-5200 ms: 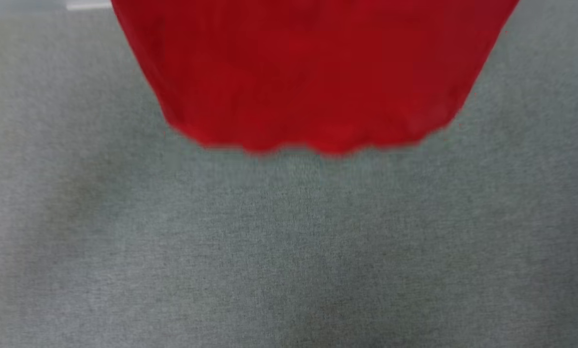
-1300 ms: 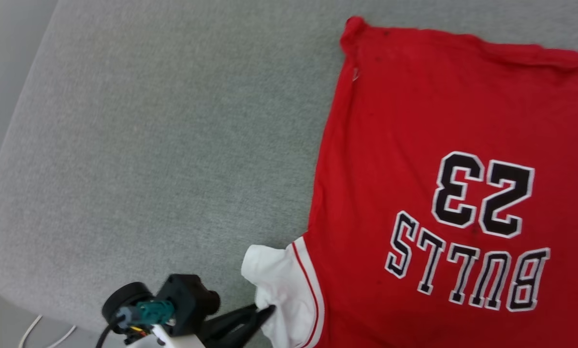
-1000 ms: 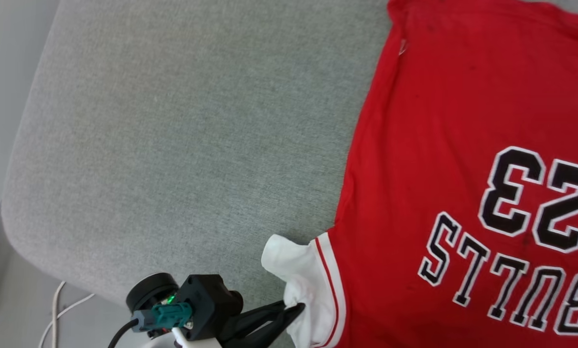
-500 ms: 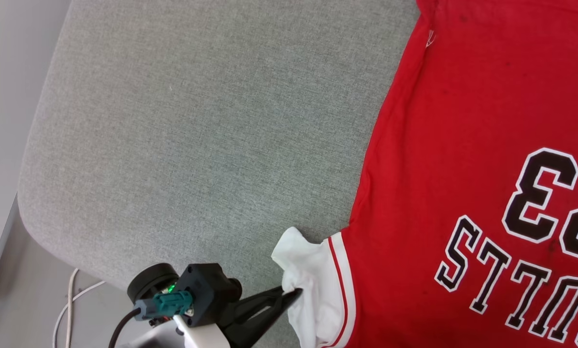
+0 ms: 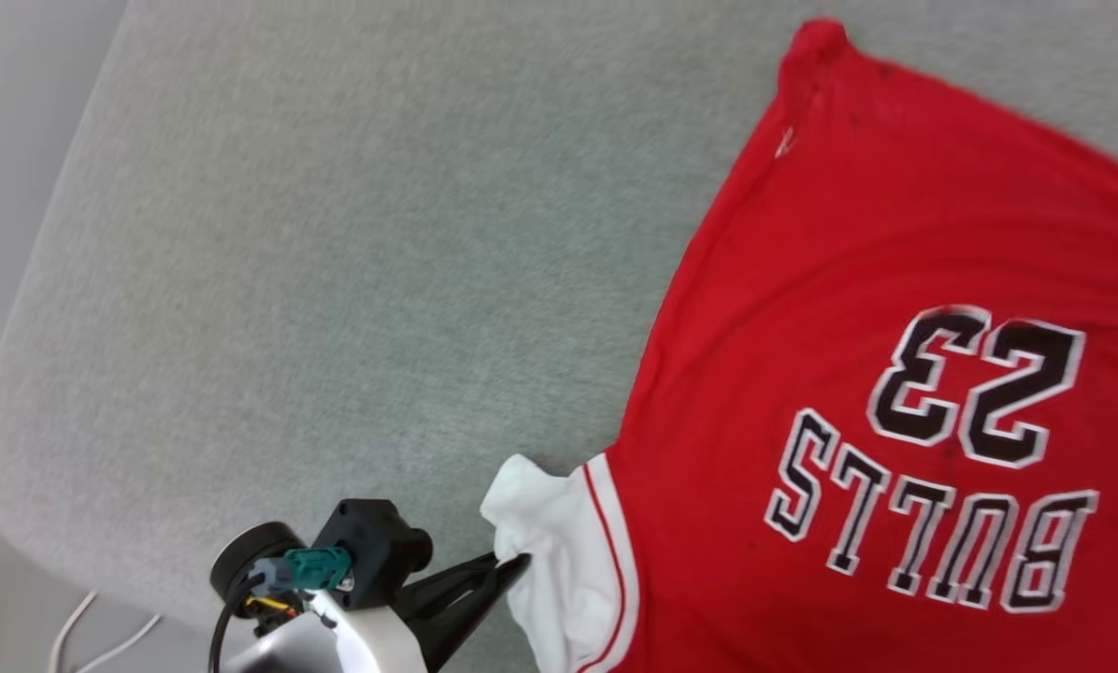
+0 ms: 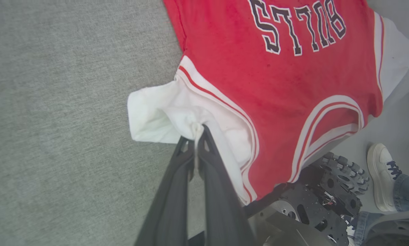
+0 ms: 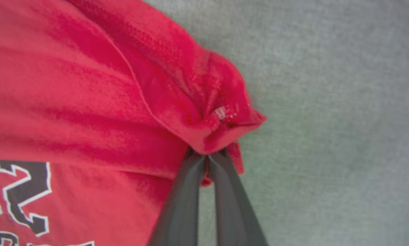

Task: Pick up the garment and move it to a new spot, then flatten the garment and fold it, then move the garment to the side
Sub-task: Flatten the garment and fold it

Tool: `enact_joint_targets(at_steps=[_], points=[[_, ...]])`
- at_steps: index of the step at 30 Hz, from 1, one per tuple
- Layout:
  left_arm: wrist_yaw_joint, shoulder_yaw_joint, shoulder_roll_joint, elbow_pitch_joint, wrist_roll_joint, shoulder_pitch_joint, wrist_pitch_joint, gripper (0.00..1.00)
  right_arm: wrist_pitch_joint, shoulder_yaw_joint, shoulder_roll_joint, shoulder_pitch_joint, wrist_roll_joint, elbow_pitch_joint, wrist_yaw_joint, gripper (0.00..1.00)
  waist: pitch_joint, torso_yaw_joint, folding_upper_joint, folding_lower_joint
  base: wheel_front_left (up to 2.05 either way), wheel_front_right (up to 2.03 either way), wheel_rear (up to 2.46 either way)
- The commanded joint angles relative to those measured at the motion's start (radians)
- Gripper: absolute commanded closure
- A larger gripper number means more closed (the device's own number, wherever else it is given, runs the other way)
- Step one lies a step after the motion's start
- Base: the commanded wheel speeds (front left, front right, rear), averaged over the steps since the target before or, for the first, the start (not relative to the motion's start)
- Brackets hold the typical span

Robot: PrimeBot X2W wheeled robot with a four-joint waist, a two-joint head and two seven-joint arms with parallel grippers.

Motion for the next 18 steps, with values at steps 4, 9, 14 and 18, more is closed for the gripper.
enact_joint_targets(at_steps=[4, 9, 14, 18], points=[[0.012, 0.009, 0.010, 0.022, -0.025, 0.031, -0.011, 1.00, -0.023, 0.022, -0.020, 0.133, 0.045, 0.003, 0.000, 1.00, -0.120, -0.107, -0.0001, 0.0000, 0.00, 0.00, 0.00], [0.037, 0.020, 0.020, 0.045, -0.050, 0.066, -0.023, 1.00, -0.070, 0.057, -0.032, 0.255, 0.107, -0.042, 0.000, 1.00, -0.201, -0.177, -0.0001, 0.0000, 0.00, 0.00, 0.00], [0.066, 0.032, 0.033, 0.055, -0.076, 0.114, -0.044, 1.00, -0.102, 0.042, -0.011, 0.370, 0.166, -0.096, 0.000, 1.00, -0.267, -0.239, -0.0001, 0.0000, 0.00, 0.00, 0.00], [0.081, 0.035, 0.048, 0.059, -0.086, 0.141, -0.043, 1.00, -0.119, 0.017, -0.001, 0.471, 0.202, -0.157, 0.000, 1.00, -0.306, -0.272, -0.0001, 0.0000, 0.00, 0.00, 0.00]])
